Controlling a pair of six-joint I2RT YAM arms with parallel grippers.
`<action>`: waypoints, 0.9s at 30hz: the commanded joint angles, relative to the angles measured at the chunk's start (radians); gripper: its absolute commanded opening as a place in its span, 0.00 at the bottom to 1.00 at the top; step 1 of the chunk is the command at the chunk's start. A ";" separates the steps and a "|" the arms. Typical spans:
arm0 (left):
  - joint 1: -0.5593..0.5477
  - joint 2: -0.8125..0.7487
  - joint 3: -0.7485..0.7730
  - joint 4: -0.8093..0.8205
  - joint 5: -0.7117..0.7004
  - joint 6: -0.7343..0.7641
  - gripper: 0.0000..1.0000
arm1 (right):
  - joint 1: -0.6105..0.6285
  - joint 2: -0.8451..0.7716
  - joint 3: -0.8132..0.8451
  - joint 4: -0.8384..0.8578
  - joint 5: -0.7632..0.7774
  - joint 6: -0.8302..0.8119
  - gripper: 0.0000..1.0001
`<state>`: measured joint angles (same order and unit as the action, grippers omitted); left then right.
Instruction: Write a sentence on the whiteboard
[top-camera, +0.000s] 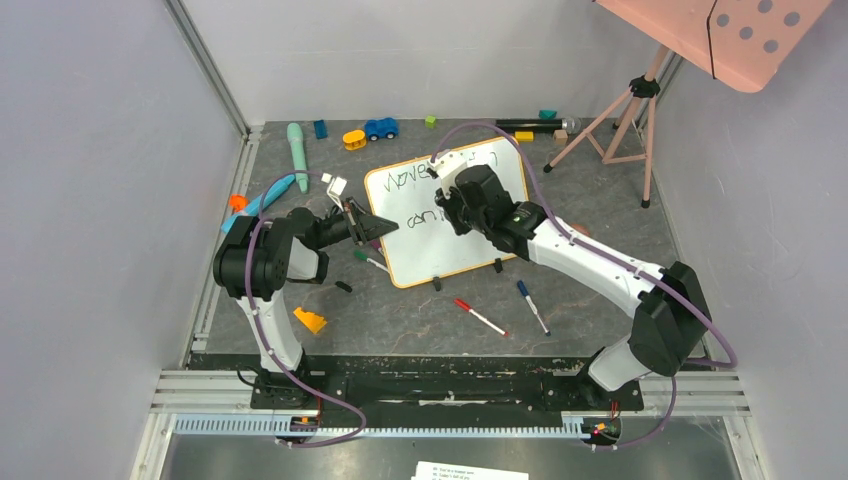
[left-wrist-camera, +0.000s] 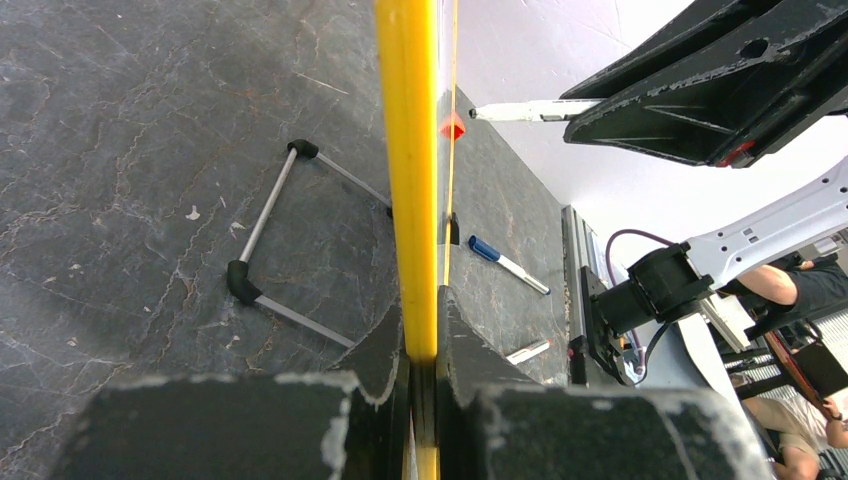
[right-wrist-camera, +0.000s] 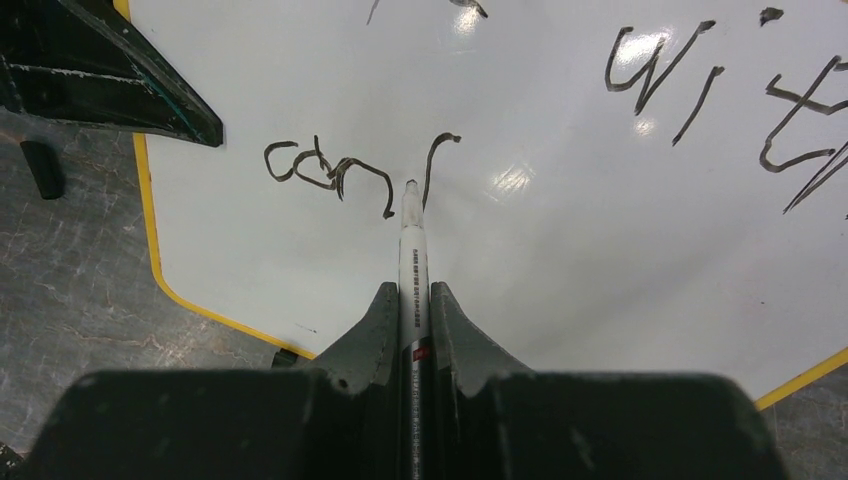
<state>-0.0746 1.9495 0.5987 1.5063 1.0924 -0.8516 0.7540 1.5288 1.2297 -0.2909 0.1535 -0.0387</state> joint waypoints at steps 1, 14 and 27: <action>0.004 0.020 0.000 0.051 -0.048 0.184 0.02 | -0.006 -0.005 0.063 0.035 -0.005 -0.017 0.00; 0.004 0.021 0.002 0.051 -0.048 0.184 0.02 | -0.005 0.030 0.074 0.025 -0.017 -0.014 0.00; 0.003 0.020 0.002 0.051 -0.046 0.186 0.02 | -0.006 0.061 0.080 -0.011 0.045 0.004 0.00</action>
<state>-0.0746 1.9495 0.5991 1.5063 1.0927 -0.8516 0.7540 1.5764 1.2667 -0.2985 0.1589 -0.0444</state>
